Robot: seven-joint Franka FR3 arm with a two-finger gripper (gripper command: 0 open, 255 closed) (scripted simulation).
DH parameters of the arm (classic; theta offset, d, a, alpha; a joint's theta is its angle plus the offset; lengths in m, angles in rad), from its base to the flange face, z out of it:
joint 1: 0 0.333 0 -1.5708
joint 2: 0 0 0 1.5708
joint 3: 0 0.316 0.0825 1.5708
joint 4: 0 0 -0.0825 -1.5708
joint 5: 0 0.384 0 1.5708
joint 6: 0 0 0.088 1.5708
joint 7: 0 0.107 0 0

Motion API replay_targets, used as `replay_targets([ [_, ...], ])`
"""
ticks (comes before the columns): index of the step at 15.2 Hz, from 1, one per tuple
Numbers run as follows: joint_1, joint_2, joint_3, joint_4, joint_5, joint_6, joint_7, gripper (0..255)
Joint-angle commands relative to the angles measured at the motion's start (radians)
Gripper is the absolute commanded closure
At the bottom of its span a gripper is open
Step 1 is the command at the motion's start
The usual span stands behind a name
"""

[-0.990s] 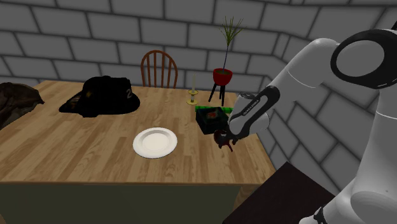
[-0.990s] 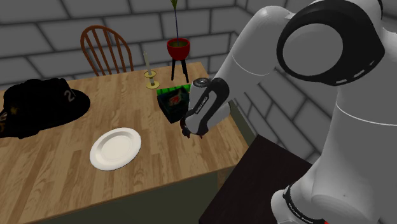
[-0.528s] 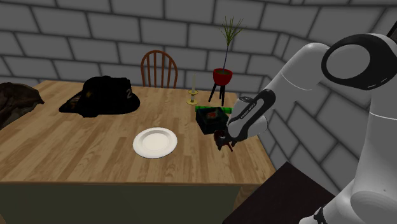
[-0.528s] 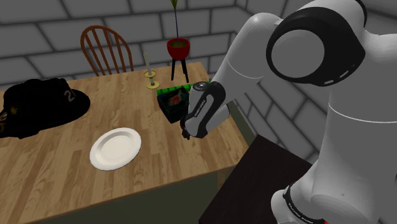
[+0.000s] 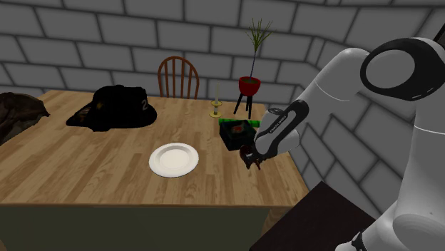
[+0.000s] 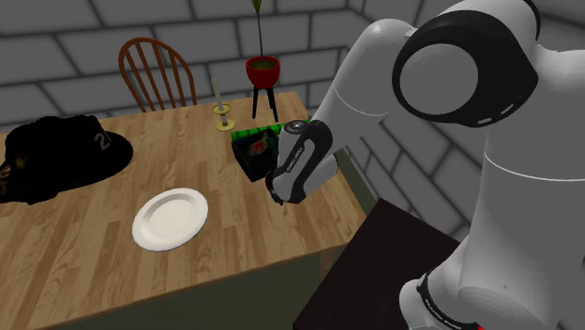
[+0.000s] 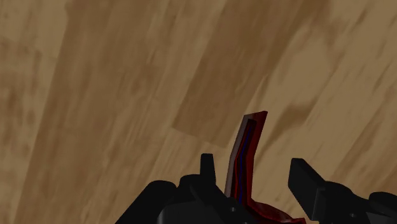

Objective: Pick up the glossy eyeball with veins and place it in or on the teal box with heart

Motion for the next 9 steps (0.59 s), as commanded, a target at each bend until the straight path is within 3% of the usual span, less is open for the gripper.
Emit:
replay_targets([
  [1, 0.0, 0.0, 0.0, 0.0, 0.0, 0.0, 0.0, 255],
  [9, 0.004, -0.059, -0.005, -0.012, -0.004, -0.046, 0.005, 255],
])
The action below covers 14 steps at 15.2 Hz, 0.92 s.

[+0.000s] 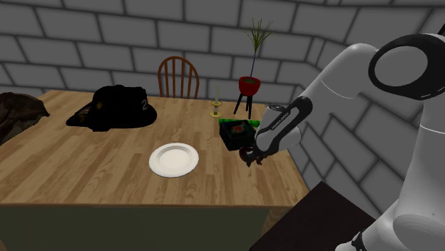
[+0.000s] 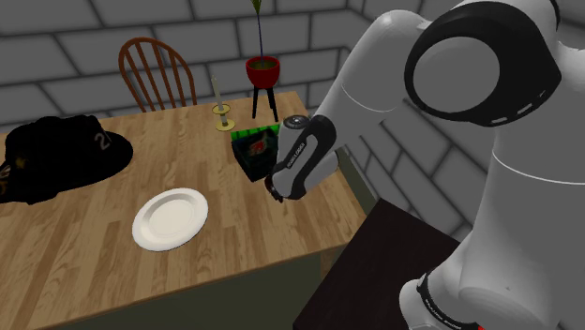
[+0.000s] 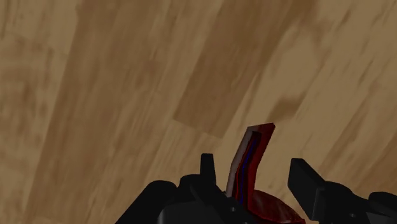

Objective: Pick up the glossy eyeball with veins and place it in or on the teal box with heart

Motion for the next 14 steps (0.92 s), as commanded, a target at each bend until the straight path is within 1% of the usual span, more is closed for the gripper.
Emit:
replay_targets([
  [1, 0.0, -0.029, -0.002, -0.007, -0.002, -0.023, 0.001, 255],
  [14, 0.008, -0.209, -0.014, -0.02, -0.02, -0.189, 0.019, 255],
])
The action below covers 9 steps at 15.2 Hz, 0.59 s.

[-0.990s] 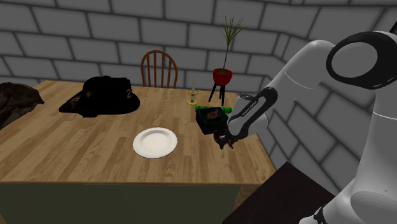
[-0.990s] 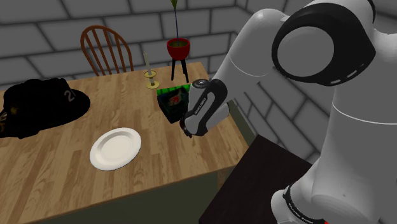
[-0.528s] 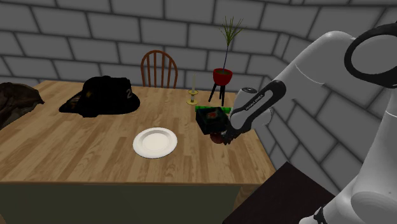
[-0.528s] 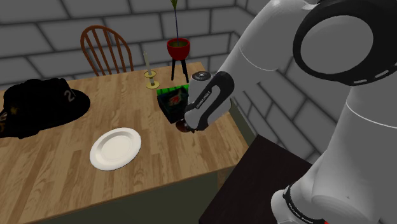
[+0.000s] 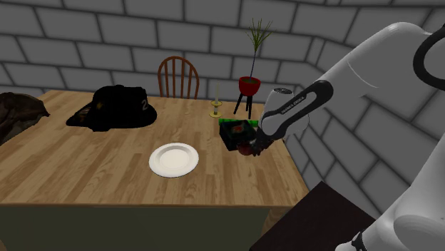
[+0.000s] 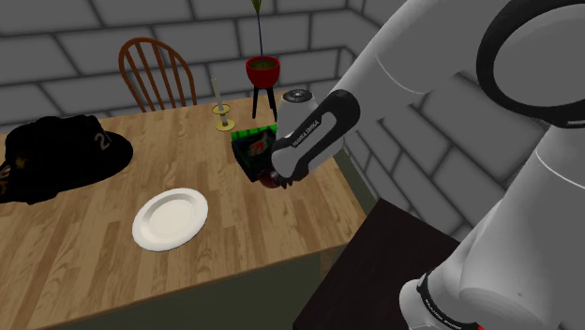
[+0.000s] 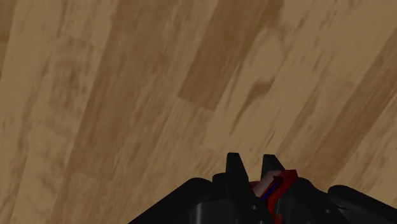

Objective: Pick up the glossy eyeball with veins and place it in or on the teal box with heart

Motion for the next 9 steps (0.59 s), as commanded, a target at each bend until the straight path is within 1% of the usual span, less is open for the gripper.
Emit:
replay_targets([
  [1, 0.0, -0.025, -0.001, 0.004, -0.003, -0.029, 0.002, 255],
  [9, 0.0, -0.121, -0.004, 0.018, -0.013, -0.139, 0.011, 255],
])
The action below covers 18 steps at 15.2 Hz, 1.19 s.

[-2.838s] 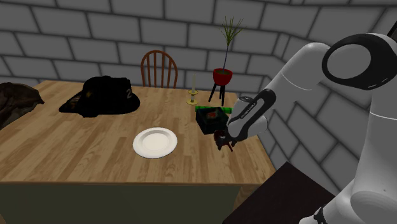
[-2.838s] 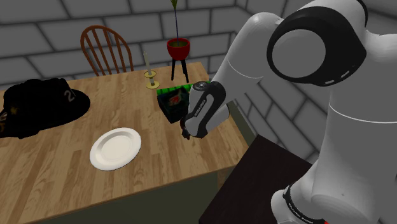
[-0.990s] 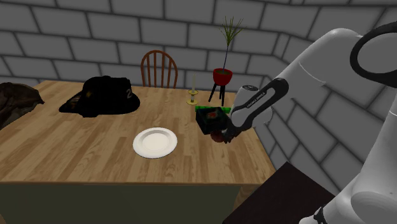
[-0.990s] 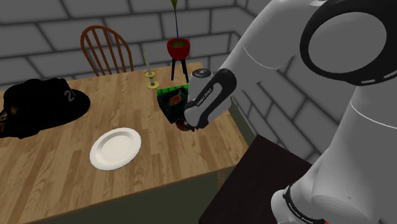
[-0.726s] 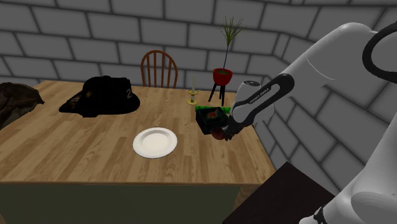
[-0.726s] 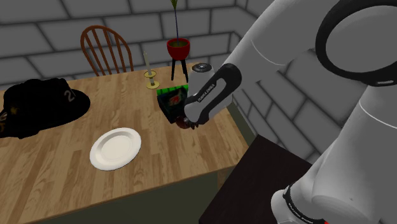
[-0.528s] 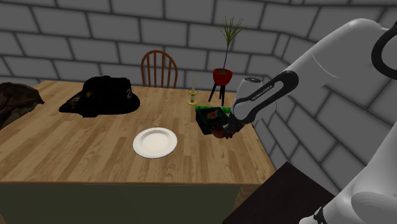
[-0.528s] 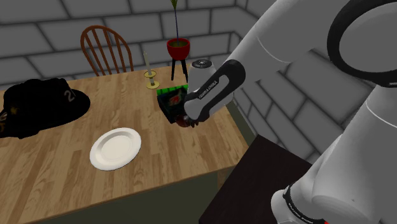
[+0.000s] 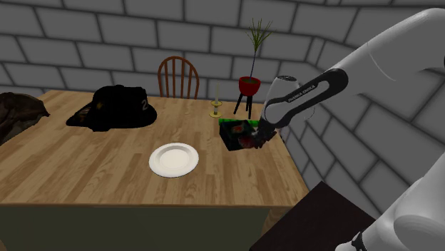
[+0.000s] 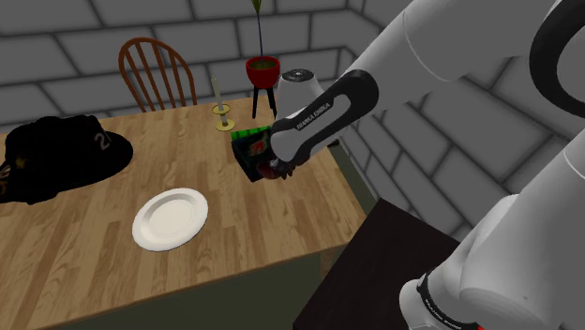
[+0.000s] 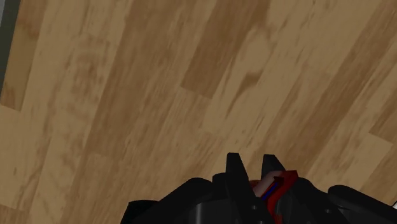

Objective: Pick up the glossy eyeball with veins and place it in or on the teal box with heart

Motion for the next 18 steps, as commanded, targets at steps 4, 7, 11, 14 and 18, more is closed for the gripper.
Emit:
replay_targets([
  [4, 0.0, -0.055, 0.0, 0.015, -0.005, -0.071, 0.006, 255],
  [7, -0.005, -0.036, -0.005, 0.062, -0.005, -0.098, -0.003, 255],
  [11, -0.024, 0.094, -0.02, 0.237, 0.003, -0.145, -0.041, 255],
  [14, -0.039, 0.193, -0.027, 0.379, 0.01, -0.189, -0.066, 255],
  [18, -0.061, 0.33, -0.033, 0.588, 0.018, -0.261, -0.093, 255],
])
